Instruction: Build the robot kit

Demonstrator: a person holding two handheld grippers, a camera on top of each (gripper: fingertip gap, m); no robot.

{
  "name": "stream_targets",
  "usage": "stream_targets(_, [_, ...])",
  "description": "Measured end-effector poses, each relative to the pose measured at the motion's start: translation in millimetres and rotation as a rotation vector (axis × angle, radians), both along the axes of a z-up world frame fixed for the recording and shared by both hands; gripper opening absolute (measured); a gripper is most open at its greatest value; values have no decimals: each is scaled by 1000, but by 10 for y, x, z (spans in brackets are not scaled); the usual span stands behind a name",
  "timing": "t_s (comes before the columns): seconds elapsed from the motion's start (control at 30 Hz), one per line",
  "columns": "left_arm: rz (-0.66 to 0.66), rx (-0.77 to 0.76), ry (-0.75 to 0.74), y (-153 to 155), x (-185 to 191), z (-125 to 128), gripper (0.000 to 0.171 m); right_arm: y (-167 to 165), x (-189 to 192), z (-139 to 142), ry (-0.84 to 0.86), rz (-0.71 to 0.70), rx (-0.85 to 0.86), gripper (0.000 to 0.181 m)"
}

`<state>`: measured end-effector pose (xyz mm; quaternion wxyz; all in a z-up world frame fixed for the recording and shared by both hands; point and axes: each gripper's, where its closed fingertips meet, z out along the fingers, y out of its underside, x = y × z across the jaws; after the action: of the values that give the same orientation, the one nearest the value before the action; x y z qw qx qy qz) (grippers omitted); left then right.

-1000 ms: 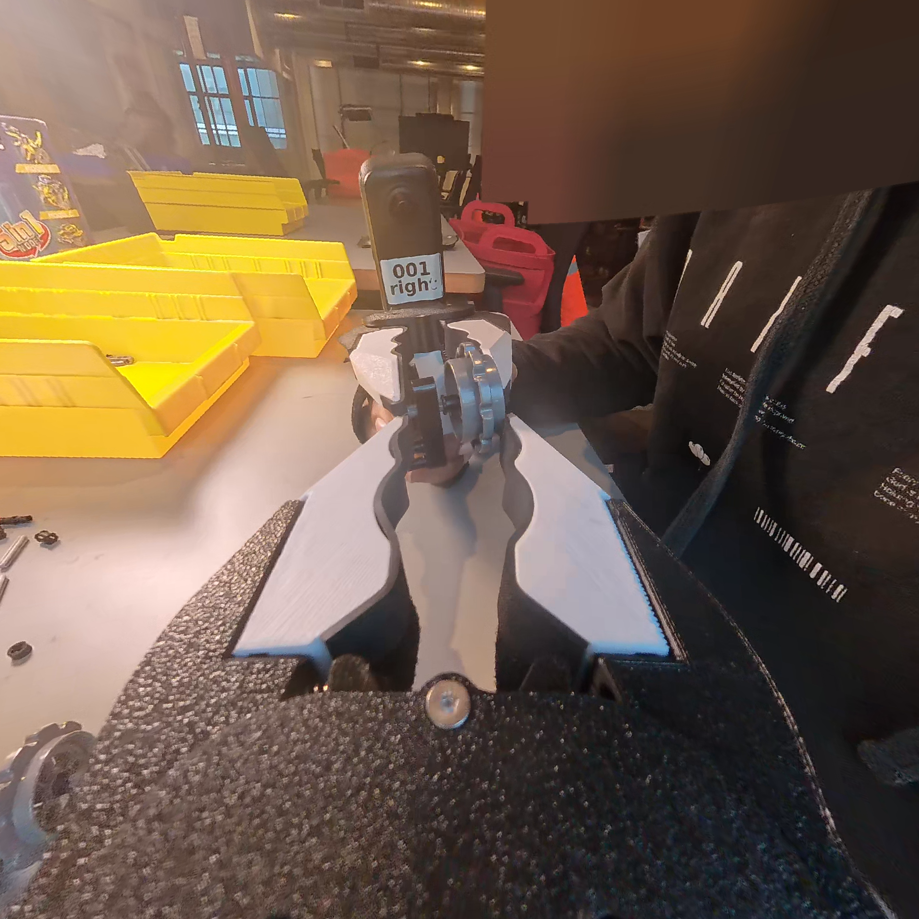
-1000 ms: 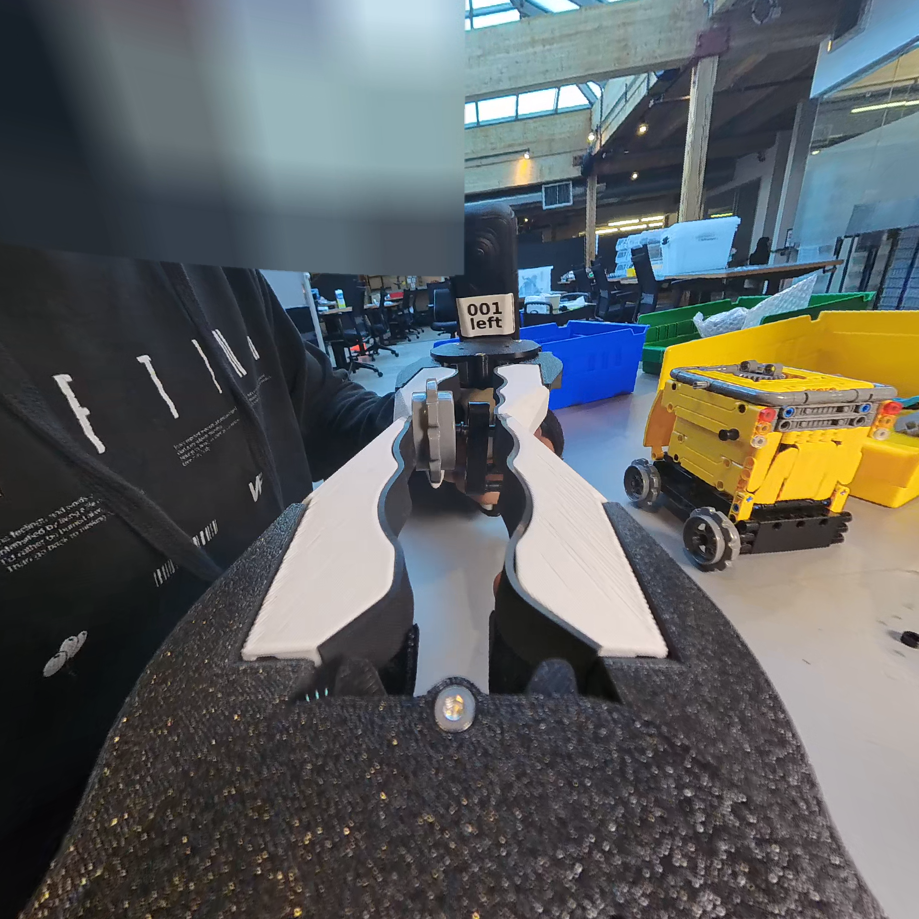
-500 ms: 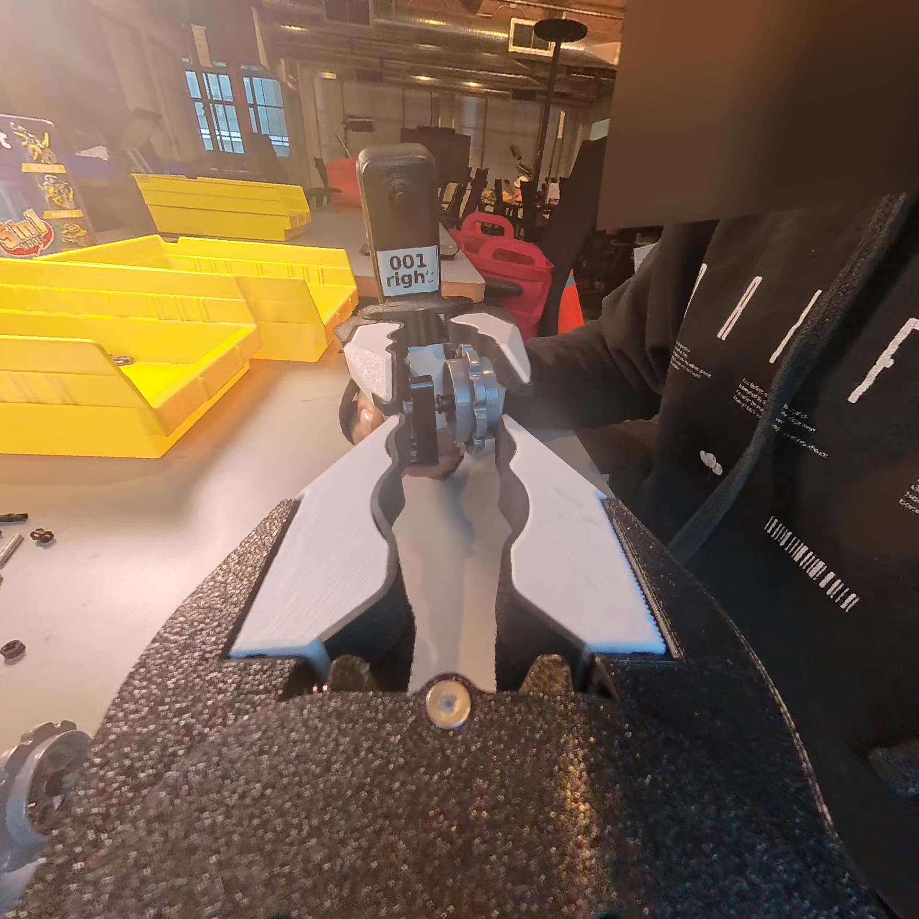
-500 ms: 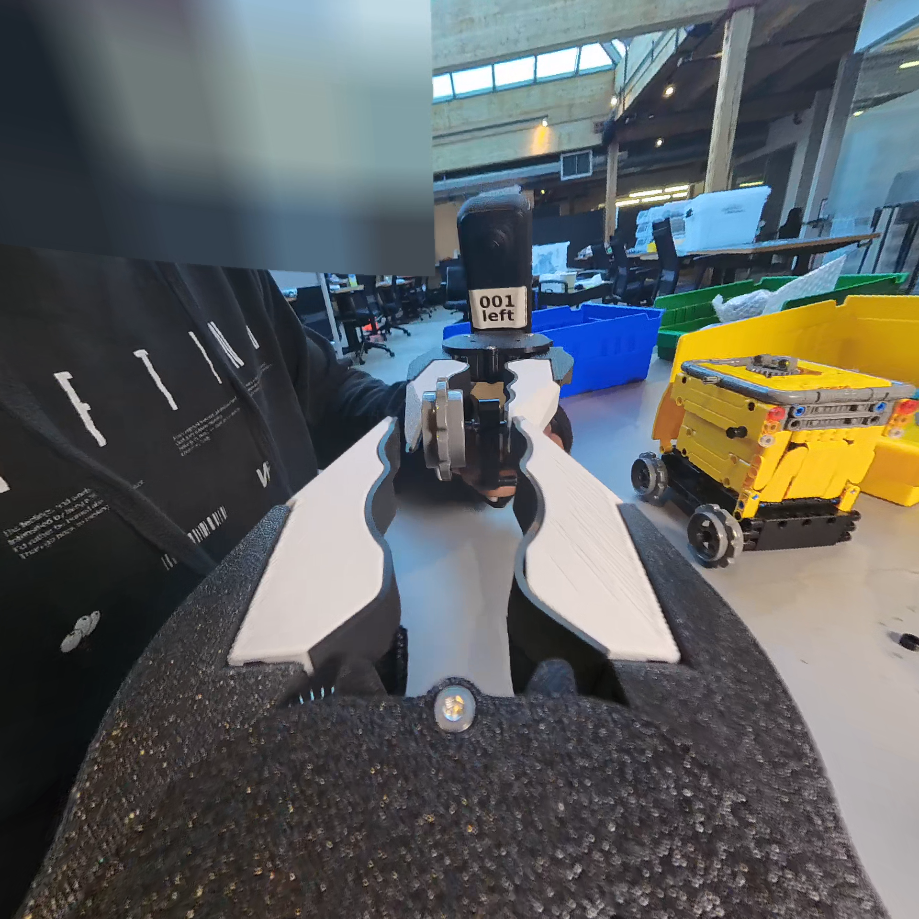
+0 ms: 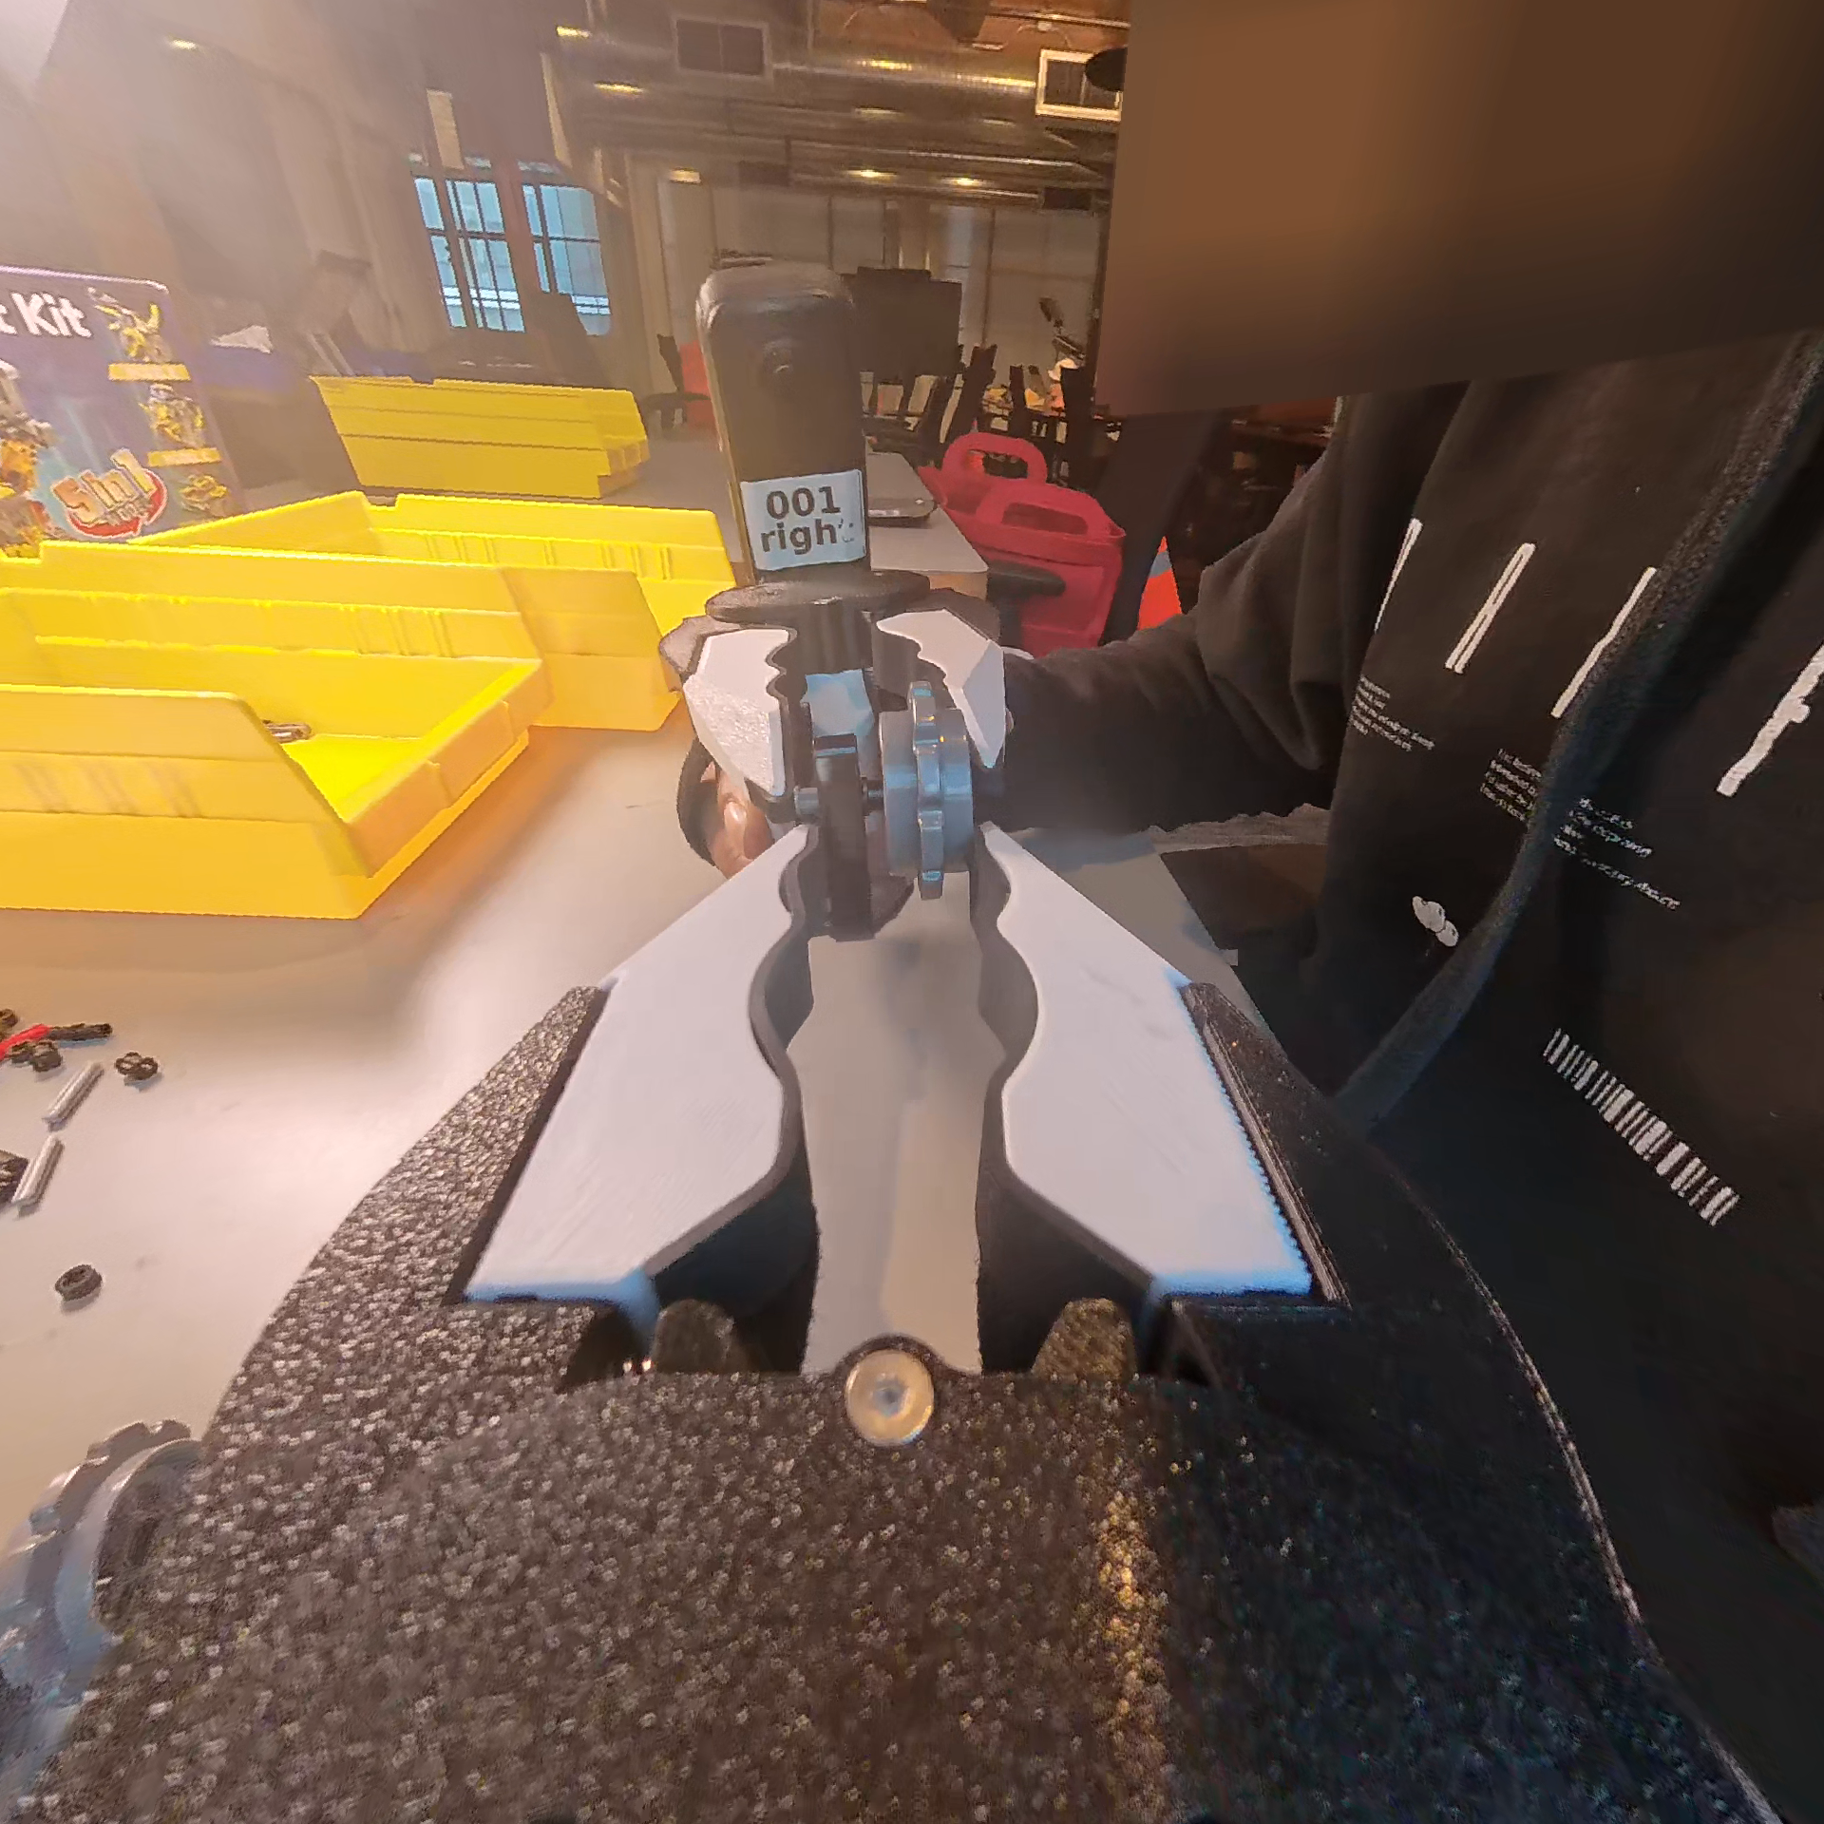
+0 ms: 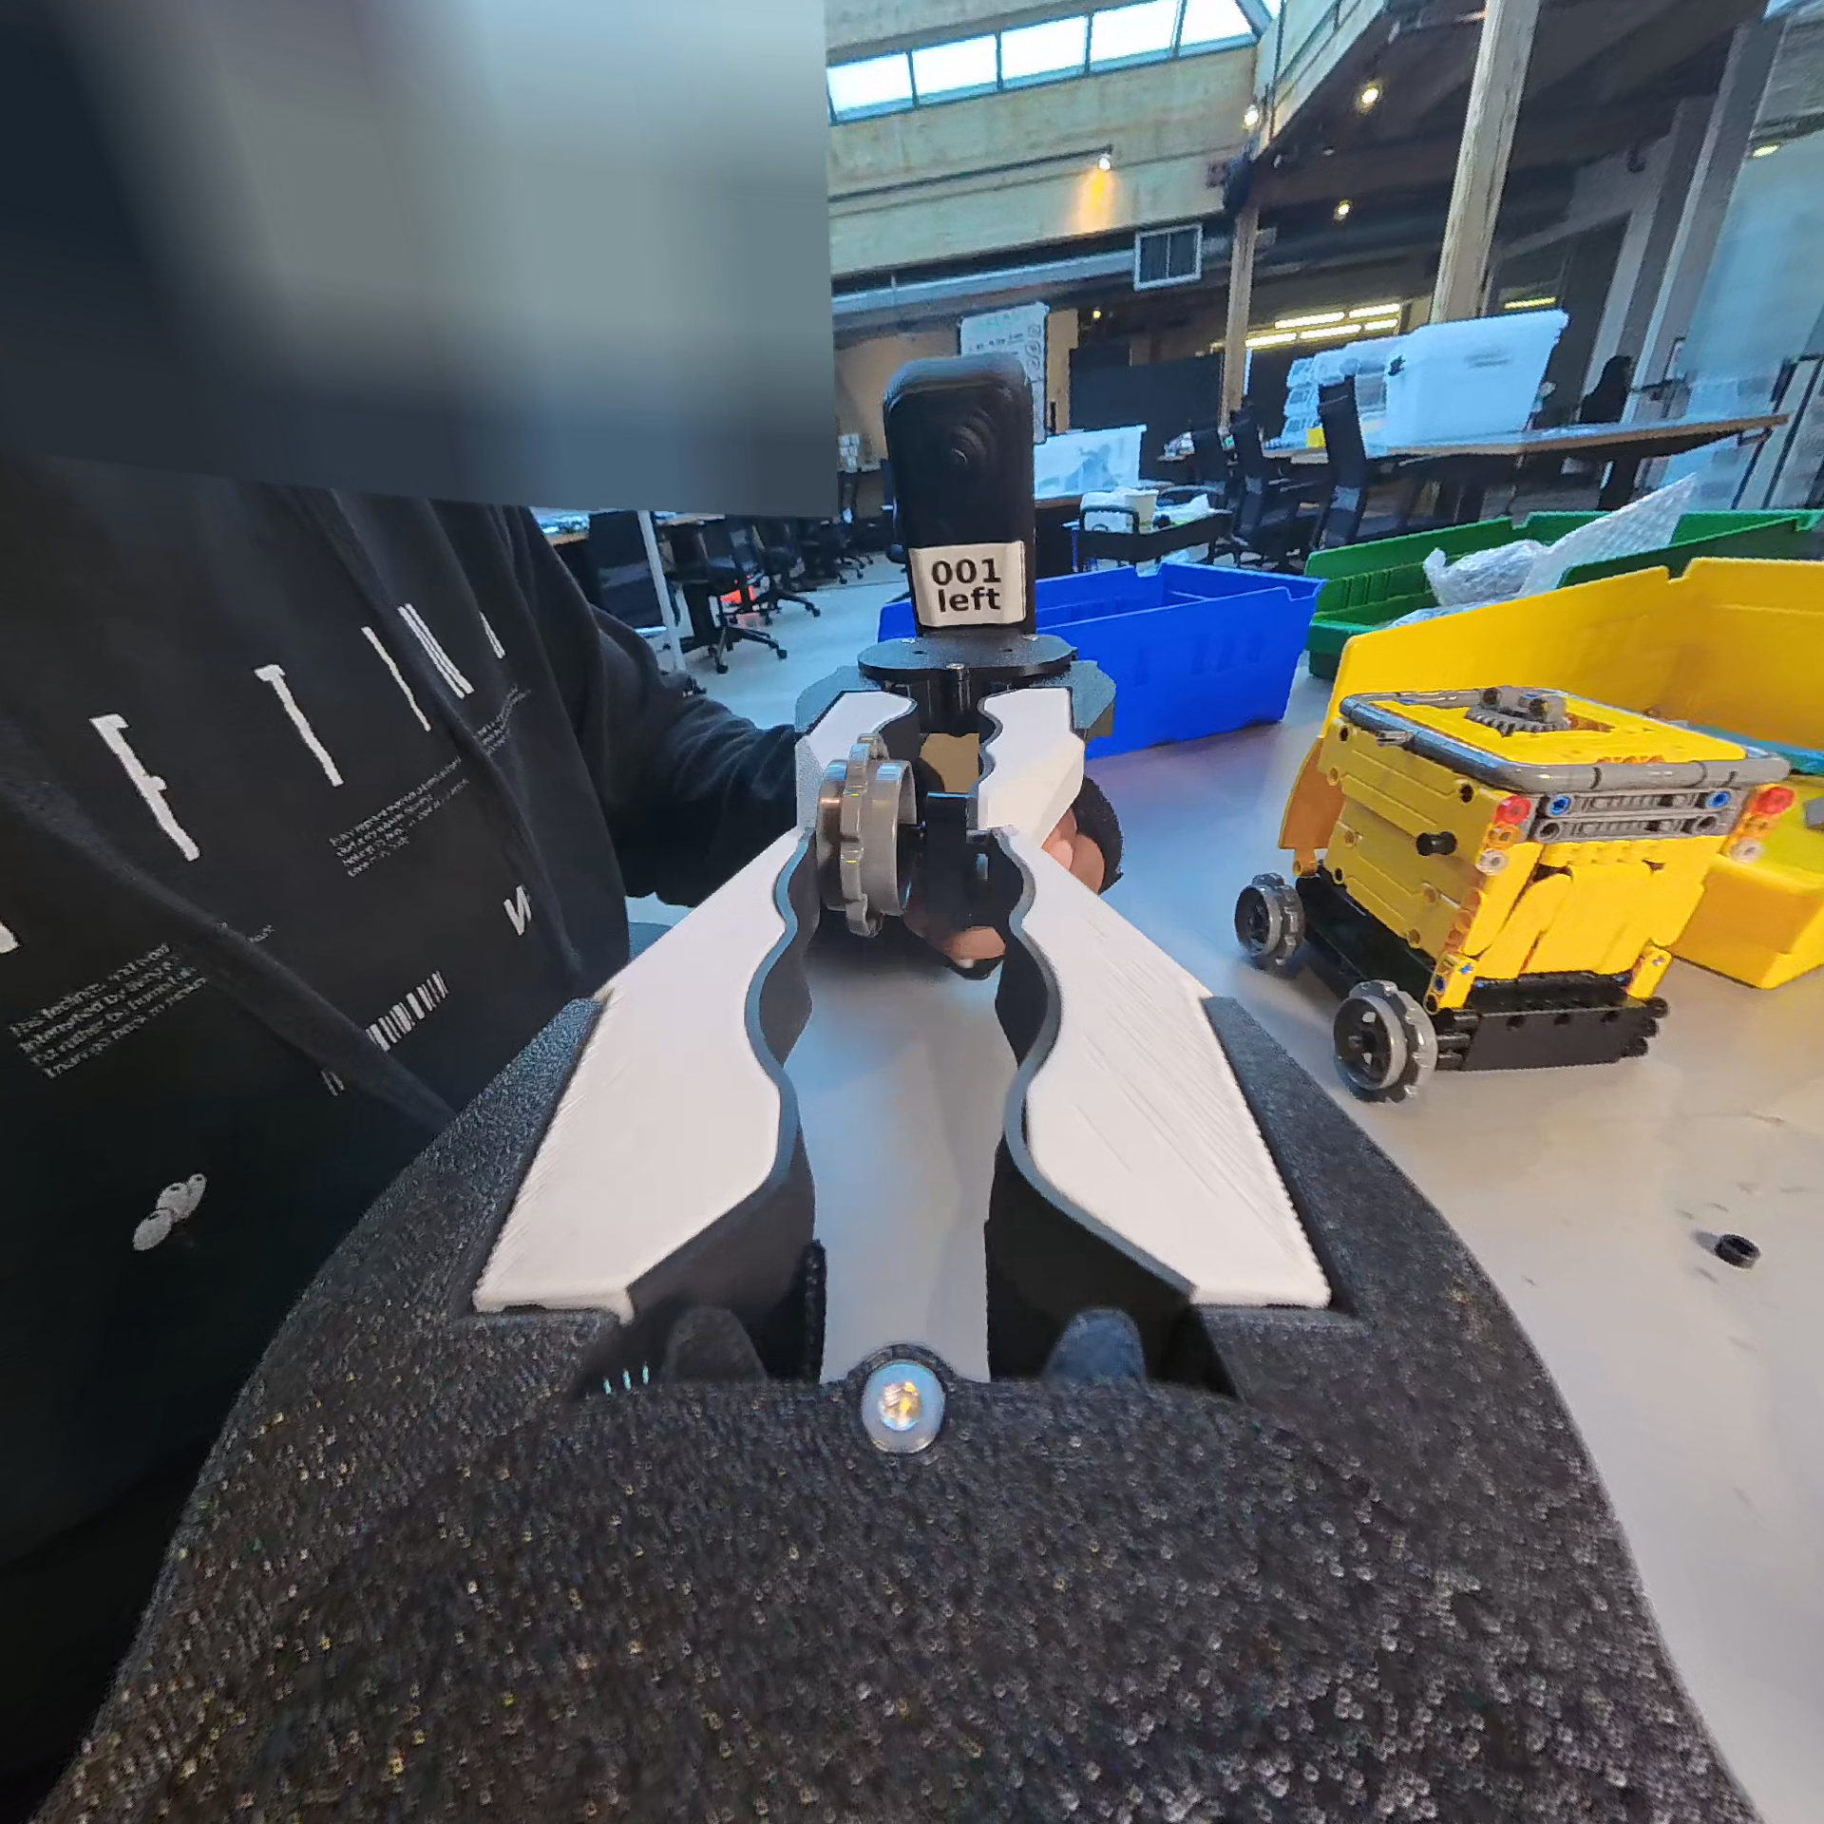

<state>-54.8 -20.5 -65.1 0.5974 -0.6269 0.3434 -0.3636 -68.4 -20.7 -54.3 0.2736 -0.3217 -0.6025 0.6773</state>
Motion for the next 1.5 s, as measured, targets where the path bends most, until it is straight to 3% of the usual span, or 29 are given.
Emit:
stream_targets(0.17, [-13, -24, -36, 3, -25, 35, 33, -25, -6, 13, 11, -3, 0, 32])
stream_targets(0.3, [-53, -30, -59, -47, -1, 60, 27, -46, -7, 34, 12, 0, 3, 32])
stream_targets(1.0, [-91, -79, -84, -48, 4, 27, 27, -50, -3, 4, -22, -7, -28, 32])
stream_targets(1.13, [-25, -186, -100, 109, -96, -79, 27, 123, -97, -88, -114, -70, -187, 33])
stream_targets(1.27, [93, -252, 42, 237, -184, -341, 42, 240, -119, -360, -354, -100, -437, 33])
stream_targets(1.4, [116, -182, 201, 218, -130, -464, 44, 182, -19, -652, -587, -132, -620, 34])
stream_targets(1.5, [46, -107, 318, 89, 28, -558, 45, 183, 50, -779, -693, -153, -742, 34])
